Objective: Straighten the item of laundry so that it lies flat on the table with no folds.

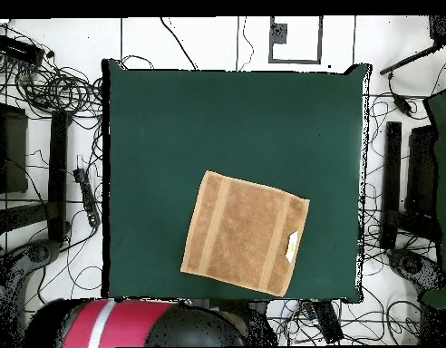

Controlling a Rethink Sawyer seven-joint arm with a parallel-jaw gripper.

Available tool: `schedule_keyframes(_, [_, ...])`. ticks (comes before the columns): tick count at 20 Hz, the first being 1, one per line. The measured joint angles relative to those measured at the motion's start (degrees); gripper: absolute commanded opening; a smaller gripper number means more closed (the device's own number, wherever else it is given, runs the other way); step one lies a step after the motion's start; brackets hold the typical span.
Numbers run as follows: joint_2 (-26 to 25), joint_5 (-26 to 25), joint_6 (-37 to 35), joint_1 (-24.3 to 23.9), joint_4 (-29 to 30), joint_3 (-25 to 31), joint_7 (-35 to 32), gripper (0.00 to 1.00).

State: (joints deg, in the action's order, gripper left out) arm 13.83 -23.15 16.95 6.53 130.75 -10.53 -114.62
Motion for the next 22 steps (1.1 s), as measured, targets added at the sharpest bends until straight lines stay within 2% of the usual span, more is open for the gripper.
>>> schedule_keyframes(7, [-7.1,4.7,2.3,1.6,-4.0,0.1,0.0,1.00])
schedule_keyframes(13, [-10.4,6.6,2.4,0.9,-6.5,0.8,0.0,1.00])
schedule_keyframes(22, [-12.2,9.6,2.4,-0.8,-7.5,1.0,0.0,1.00])
